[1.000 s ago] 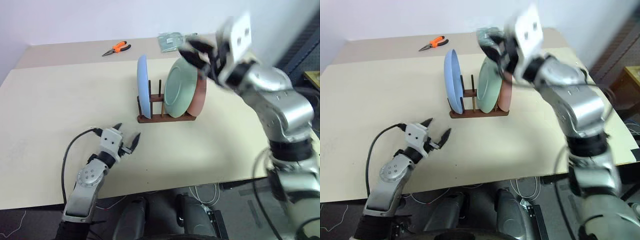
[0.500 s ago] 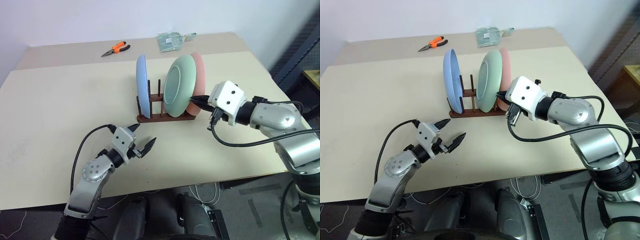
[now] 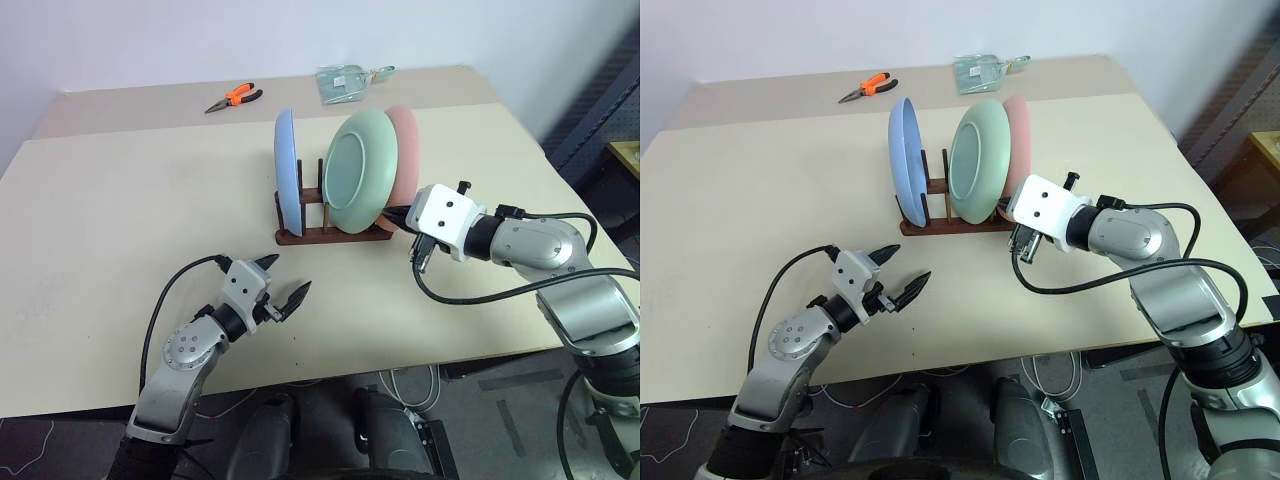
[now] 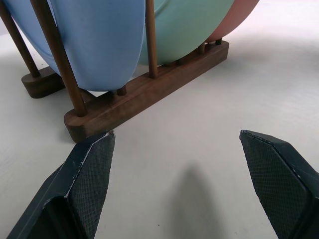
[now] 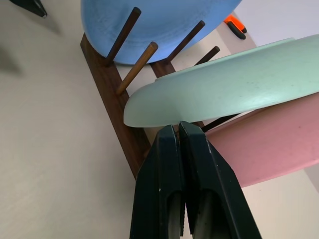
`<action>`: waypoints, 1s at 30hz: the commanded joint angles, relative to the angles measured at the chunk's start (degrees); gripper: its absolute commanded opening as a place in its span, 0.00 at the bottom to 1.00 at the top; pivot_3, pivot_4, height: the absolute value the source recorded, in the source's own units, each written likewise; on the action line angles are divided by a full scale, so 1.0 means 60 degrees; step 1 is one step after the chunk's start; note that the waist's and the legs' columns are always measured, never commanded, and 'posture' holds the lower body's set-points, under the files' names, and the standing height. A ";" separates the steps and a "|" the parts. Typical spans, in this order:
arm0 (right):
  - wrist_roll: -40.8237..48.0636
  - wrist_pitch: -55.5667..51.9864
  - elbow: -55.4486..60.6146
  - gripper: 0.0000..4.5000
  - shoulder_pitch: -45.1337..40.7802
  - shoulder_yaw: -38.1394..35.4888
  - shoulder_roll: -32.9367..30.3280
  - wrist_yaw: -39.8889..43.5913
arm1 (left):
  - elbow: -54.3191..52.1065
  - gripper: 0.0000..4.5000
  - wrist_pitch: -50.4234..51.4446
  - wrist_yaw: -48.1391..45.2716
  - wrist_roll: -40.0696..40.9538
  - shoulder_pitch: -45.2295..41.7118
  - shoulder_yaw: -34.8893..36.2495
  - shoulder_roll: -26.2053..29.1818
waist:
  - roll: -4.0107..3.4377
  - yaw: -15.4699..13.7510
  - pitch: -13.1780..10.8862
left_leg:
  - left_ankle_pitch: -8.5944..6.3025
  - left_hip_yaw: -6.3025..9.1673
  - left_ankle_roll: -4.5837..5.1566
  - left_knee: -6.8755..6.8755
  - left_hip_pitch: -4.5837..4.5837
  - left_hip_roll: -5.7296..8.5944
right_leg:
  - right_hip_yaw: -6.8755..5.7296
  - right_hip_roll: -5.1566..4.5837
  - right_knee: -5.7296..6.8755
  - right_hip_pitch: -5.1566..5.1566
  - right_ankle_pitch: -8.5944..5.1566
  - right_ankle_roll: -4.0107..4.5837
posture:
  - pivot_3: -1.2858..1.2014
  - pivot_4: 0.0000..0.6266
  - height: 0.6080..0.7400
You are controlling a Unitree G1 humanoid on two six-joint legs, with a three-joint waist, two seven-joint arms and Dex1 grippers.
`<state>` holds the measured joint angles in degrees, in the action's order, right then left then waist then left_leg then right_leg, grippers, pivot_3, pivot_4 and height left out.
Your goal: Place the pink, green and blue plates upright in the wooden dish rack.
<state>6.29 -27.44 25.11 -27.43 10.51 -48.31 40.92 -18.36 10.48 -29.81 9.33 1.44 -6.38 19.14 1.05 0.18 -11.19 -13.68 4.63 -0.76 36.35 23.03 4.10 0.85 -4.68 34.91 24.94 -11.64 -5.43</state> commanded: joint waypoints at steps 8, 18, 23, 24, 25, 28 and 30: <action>-0.0735 0.0232 0.0192 0.02 -0.0399 0.0246 0.0336 0.0256 | -0.0290 0.91 -0.0169 0.0068 -0.0045 0.0001 -0.0138 -0.0127 | 0.0000 0.0001 0.0000 | 0.0000 0.0000 0.0000 0.0001 -0.0001 0.0000 | 0.0000 0.0001 0.0001 0.0000 0.0001 0.0000 | 0.52 0.24 0.99; -0.1170 0.0431 0.0088 0.02 -0.1016 0.0509 0.1110 0.0313 | -0.0318 0.91 -0.0192 0.0207 -0.0080 0.0074 -0.0189 -0.0151 | 0.0000 -0.0019 0.0001 | 0.0000 0.0002 0.0000 0.0005 -0.0002 0.0001 | 0.0000 0.0002 0.0008 0.0000 0.0003 -0.0002 | 0.52 0.24 0.99; -0.1262 0.0431 0.0182 0.02 -0.1078 0.0477 0.1266 0.0416 | -0.0288 0.91 -0.0203 0.0271 -0.0087 0.0062 -0.0242 -0.0172 | 0.0000 -0.0104 0.0001 | 0.0000 0.0001 0.0000 0.0008 -0.0002 0.0003 | -0.0001 0.0001 0.0008 0.0000 0.0015 -0.0023 | 0.52 0.24 0.99; -0.1290 0.0423 0.0190 0.02 -0.1067 0.0467 0.1250 0.0438 | -0.0271 0.91 -0.0214 0.0277 -0.0090 0.0055 -0.0249 -0.0170 | 0.0000 -0.0112 0.0001 | 0.0000 0.0001 0.0000 0.0008 -0.0002 0.0003 | 0.0000 0.0001 0.0008 0.0000 0.0014 -0.0023 | 0.52 0.24 0.99; -0.1306 0.0416 0.0202 0.02 -0.1026 0.0434 0.1206 0.0463 | -0.0255 0.91 -0.0226 0.0281 -0.0096 0.0049 -0.0254 -0.0169 | 0.0000 -0.0116 0.0001 | 0.0000 0.0000 -0.0001 0.0008 -0.0002 0.0003 | 0.0000 0.0001 0.0008 0.0000 0.0014 -0.0023 | 0.52 0.24 0.99; -0.1003 0.0339 0.0334 0.02 -0.0664 -0.0033 0.0956 0.0690 | -0.0202 0.91 -0.0288 0.0315 -0.0174 0.0057 -0.0225 -0.0129 | 0.0000 -0.0132 0.0001 | 0.0000 0.0001 -0.0001 0.0008 -0.0002 0.0004 | 0.0000 0.0001 0.0008 0.0000 0.0014 -0.0022 | 0.52 0.24 0.99; -0.0322 0.0084 0.0564 0.02 -0.0177 -0.0746 0.0706 0.1085 | -0.0147 0.91 -0.0322 0.0347 -0.0226 0.0068 -0.0126 -0.0061 | 0.0003 -0.0173 0.0002 | 0.0000 0.0001 0.0000 0.0008 -0.0002 0.0004 | -0.0001 0.0001 0.0007 -0.0001 0.0014 -0.0023 | 0.52 0.24 0.99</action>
<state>1.20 -26.15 25.52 -29.36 10.82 -42.74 45.79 -18.18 9.76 -27.97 8.49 1.73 -7.87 18.35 1.07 -0.85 -11.17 -13.68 4.65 -0.76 36.41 23.04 4.14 0.84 -4.69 34.94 24.92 -11.55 -5.57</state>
